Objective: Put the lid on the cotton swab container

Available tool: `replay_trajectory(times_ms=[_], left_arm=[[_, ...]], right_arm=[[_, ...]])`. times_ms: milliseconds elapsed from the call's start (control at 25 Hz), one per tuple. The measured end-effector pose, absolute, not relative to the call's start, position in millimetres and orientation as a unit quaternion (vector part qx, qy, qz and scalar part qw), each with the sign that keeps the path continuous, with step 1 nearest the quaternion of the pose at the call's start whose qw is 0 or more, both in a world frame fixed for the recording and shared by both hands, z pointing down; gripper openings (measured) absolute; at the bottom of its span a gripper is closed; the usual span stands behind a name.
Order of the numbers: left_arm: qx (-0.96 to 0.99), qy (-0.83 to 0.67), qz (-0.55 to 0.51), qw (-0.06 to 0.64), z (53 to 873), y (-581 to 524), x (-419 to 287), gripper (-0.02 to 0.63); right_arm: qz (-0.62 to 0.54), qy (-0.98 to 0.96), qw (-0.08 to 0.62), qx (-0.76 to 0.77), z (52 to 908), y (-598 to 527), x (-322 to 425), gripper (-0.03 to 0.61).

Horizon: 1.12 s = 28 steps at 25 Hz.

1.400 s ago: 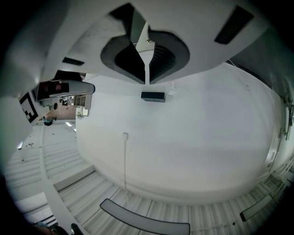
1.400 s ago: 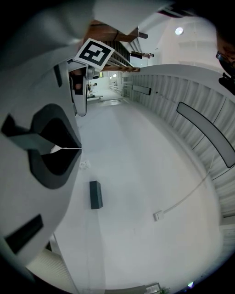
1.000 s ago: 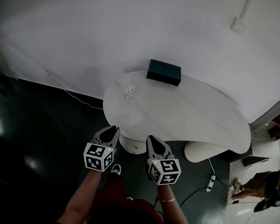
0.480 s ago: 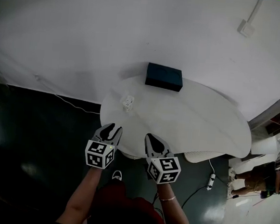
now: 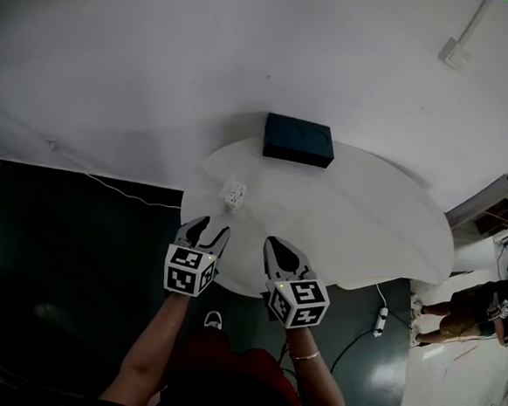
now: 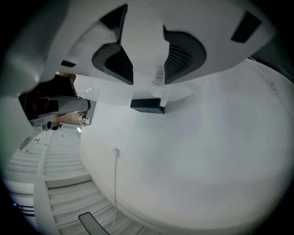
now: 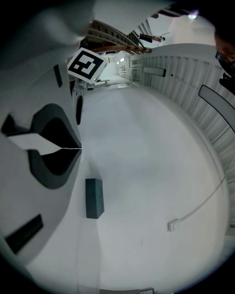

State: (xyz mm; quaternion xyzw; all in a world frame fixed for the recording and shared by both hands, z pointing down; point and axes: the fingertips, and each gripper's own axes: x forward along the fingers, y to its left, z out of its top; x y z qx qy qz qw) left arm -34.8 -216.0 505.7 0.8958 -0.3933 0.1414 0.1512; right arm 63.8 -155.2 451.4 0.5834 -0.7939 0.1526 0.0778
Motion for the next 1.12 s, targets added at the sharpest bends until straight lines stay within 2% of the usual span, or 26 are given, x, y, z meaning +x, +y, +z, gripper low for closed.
replay_trajectory(times_ms=[640,1120], left_arm=[[0.890,-0.373,0.211,0.155,551,-254,-23,0.249],[0.884,-0.374,0.233,0.157,566,-279,-5,0.259]], right_arm=[[0.165,-0.769,0.092,0.610,461,-182,70,0.017],[0.165,-0.779,0.091,0.599,462,-212,78,0.017]])
